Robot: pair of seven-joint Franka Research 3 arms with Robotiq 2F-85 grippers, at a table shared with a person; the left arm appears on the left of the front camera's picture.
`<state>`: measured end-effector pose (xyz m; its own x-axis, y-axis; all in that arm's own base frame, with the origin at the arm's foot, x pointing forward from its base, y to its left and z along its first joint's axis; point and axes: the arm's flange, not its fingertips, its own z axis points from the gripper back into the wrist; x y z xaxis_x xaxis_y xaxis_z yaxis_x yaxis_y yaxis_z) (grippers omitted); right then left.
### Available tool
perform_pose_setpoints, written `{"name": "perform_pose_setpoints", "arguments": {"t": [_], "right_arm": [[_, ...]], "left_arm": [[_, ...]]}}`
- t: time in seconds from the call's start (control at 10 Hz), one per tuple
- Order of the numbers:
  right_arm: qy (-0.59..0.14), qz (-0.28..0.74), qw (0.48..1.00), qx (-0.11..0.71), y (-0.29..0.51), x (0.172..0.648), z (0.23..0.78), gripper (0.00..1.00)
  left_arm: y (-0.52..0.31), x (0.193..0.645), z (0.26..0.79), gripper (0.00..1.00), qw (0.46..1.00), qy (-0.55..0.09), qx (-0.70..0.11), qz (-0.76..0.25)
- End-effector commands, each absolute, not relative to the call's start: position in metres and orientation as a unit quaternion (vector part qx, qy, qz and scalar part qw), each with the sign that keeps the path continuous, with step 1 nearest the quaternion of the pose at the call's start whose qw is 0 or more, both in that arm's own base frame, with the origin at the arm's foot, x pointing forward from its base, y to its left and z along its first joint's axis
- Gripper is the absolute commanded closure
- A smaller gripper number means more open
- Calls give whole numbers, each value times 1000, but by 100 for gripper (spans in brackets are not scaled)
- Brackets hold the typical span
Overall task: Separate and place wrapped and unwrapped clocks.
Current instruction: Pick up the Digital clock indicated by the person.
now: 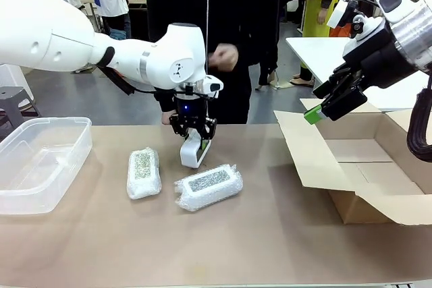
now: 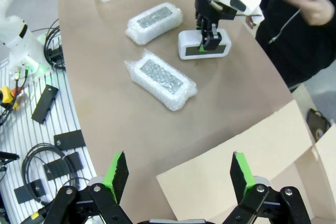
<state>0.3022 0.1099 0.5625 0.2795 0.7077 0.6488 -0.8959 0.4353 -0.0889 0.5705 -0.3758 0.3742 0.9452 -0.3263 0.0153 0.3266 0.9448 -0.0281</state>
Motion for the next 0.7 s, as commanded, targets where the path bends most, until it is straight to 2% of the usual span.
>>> {"name": "perform_pose_setpoints", "arguments": {"t": [0.0,0.2,0.6], "right_arm": [[-316,512,782,165,109,303,561,0],[-316,512,782,165,109,303,561,0],[-316,512,782,165,109,303,561,0]], "left_arm": [[-359,551,421,100,989,-28,-35,-140],[-348,520,478,100,991,-46,-31,-123],[-340,473,540,100,987,-64,-21,-147]]}}
